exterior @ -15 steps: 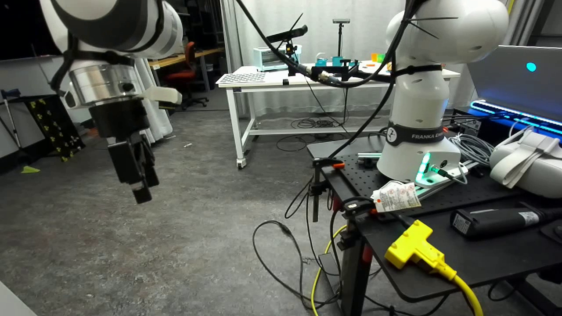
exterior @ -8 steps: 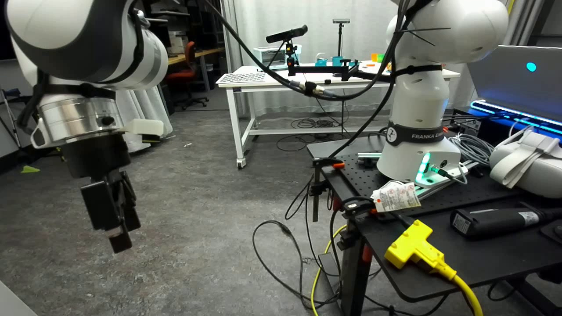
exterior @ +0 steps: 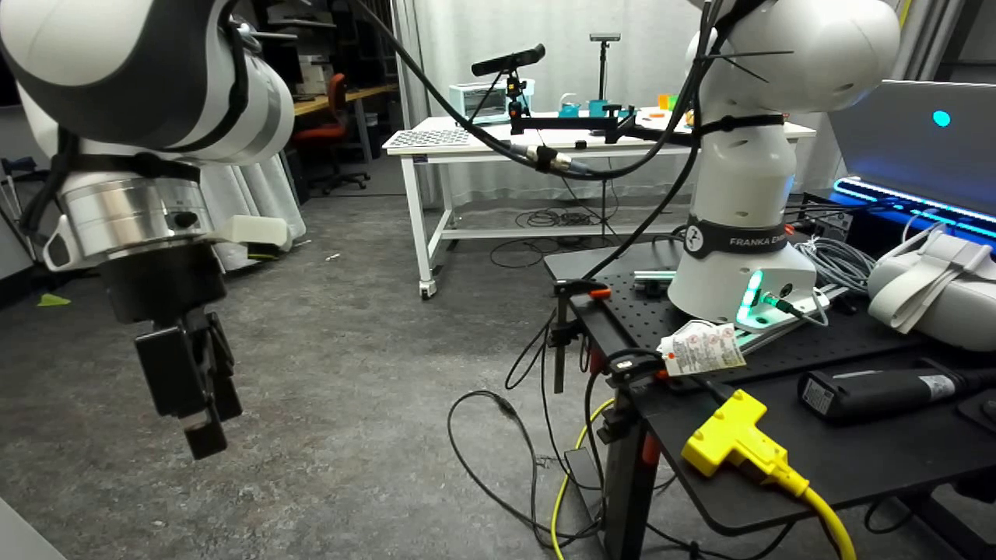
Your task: Open the drawer
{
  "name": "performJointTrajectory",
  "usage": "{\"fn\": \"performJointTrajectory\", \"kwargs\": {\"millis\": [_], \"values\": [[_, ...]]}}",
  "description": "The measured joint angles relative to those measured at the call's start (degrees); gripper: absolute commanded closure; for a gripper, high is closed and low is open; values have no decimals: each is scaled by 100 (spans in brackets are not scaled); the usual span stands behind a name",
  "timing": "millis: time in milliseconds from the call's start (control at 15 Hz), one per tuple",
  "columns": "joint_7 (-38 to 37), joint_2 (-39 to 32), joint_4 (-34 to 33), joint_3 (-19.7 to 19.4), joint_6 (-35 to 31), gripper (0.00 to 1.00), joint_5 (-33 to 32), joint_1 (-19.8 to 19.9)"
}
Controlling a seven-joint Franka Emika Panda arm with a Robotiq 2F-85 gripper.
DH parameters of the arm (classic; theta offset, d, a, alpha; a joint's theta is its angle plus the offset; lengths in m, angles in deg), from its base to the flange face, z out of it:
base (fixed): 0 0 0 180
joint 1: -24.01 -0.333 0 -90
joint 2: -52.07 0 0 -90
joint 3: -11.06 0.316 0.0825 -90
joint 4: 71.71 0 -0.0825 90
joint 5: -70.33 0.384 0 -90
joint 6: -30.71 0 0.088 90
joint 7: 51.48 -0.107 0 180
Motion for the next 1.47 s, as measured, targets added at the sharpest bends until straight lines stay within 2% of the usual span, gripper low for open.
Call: {"fn": "performJointTrajectory", "kwargs": {"millis": [267, 667, 1467], "values": [[0, -130, -9, 6, -104, 0, 0, -20], [0, -693, -192, 125, -715, 0, 11, 22], [36, -1969, -1471, 920, -857, 0, 85, 129]]}}
